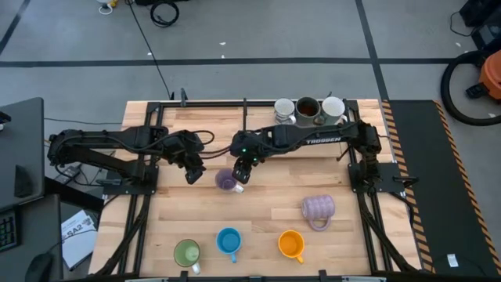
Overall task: Place coffee mugs
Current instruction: Put the purple mug on the shelf
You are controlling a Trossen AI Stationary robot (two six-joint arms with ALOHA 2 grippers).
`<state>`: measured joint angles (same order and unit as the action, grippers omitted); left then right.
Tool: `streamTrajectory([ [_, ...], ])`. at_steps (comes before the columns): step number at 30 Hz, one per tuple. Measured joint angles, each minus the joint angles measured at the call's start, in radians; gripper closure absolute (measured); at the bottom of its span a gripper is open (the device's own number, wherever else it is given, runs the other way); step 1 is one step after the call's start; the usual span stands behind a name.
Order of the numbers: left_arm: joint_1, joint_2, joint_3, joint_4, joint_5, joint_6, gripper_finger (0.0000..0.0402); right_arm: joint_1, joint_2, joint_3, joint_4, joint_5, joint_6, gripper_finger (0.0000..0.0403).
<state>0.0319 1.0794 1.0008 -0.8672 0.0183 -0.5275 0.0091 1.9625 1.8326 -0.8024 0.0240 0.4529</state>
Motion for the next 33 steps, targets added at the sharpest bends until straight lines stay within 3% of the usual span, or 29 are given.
streamTrajectory([
  [6,0.0,0.0,0.0,0.0,0.0,0.0,0.0264,0.012,0.0,-0.067,0.038,0.077,0.056,0.0218],
  [33,-0.001,0.0,0.0,0.001,0.0,-0.01,0.0264,0.047,-0.001,-0.35,0.435,0.115,0.16,0.0218],
])
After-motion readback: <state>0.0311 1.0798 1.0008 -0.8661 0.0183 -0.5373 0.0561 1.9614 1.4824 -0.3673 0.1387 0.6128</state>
